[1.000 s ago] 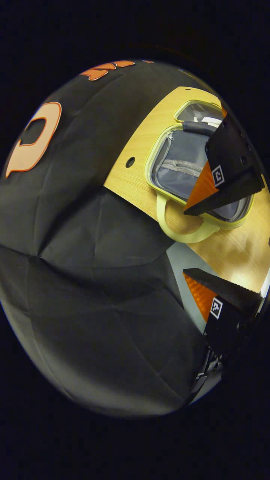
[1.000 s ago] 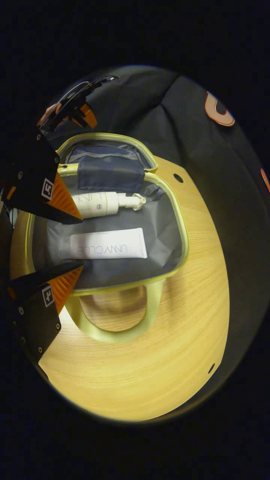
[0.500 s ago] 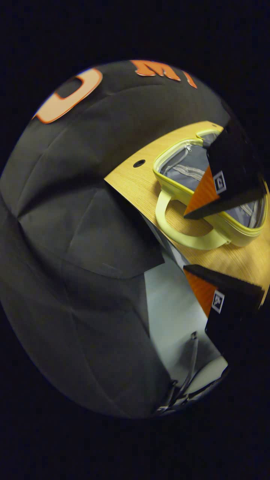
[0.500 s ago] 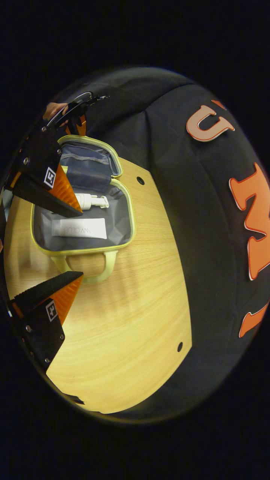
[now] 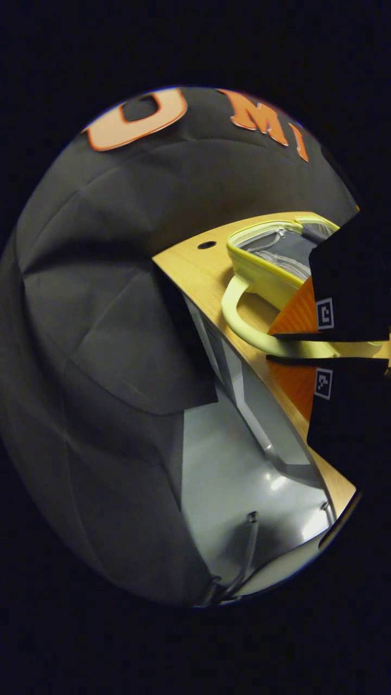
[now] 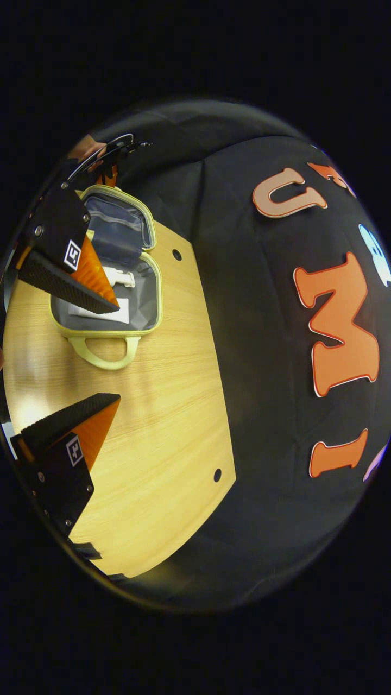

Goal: First open the suitcase, pack the skin care products into it, and then close the suitcase.

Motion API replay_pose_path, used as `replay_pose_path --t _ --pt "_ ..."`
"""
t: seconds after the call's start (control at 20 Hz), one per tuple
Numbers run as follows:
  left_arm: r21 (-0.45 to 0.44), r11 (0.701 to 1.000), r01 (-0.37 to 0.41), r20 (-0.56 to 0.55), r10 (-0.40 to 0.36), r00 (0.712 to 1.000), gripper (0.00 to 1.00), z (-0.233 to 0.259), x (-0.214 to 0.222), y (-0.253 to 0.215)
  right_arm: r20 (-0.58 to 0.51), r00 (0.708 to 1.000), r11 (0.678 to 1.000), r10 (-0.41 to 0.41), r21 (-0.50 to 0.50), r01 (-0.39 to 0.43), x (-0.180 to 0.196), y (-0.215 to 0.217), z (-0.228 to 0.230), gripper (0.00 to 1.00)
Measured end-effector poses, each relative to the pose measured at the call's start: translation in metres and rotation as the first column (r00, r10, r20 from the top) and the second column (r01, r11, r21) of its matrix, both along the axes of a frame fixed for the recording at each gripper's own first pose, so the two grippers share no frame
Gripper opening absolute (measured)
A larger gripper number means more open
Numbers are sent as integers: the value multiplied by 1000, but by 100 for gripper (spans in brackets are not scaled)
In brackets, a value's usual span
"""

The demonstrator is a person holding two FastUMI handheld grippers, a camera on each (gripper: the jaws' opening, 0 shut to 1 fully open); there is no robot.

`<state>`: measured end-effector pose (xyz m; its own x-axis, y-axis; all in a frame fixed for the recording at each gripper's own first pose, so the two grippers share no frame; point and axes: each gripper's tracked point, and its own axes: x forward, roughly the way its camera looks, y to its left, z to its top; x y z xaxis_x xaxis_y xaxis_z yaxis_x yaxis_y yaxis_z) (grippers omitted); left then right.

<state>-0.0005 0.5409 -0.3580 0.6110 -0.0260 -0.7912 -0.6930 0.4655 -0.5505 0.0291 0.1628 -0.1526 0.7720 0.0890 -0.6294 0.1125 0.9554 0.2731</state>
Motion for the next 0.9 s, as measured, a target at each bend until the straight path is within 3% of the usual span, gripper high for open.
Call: replay_pose_path --t 0.05,0.25,0.45,0.65,0.8,0.9 --pt "23 999 30 18 -31 999 5 11 2 -1 4 1000 1000 -8 -5 8 -1 -3 1 94" --pt "180 978 106 88 -123 989 5 50 8 5 75 996 999 -43 -4 43 8 -17 21 95" --pt "203 977 68 190 -108 976 4 96 15 -4 184 983 995 -28 -88 45 18 -35 45 95" --pt "263 960 99 228 -162 960 1 141 16 -27 213 977 993 25 -120 0 21 -39 48 95" --pt "331 937 109 275 -206 939 1 179 20 -45 231 971 994 52 -110 -27 29 -40 47 95" --pt "405 904 136 270 -261 927 1 200 18 -61 246 967 993 64 -111 -38 34 -42 49 95"
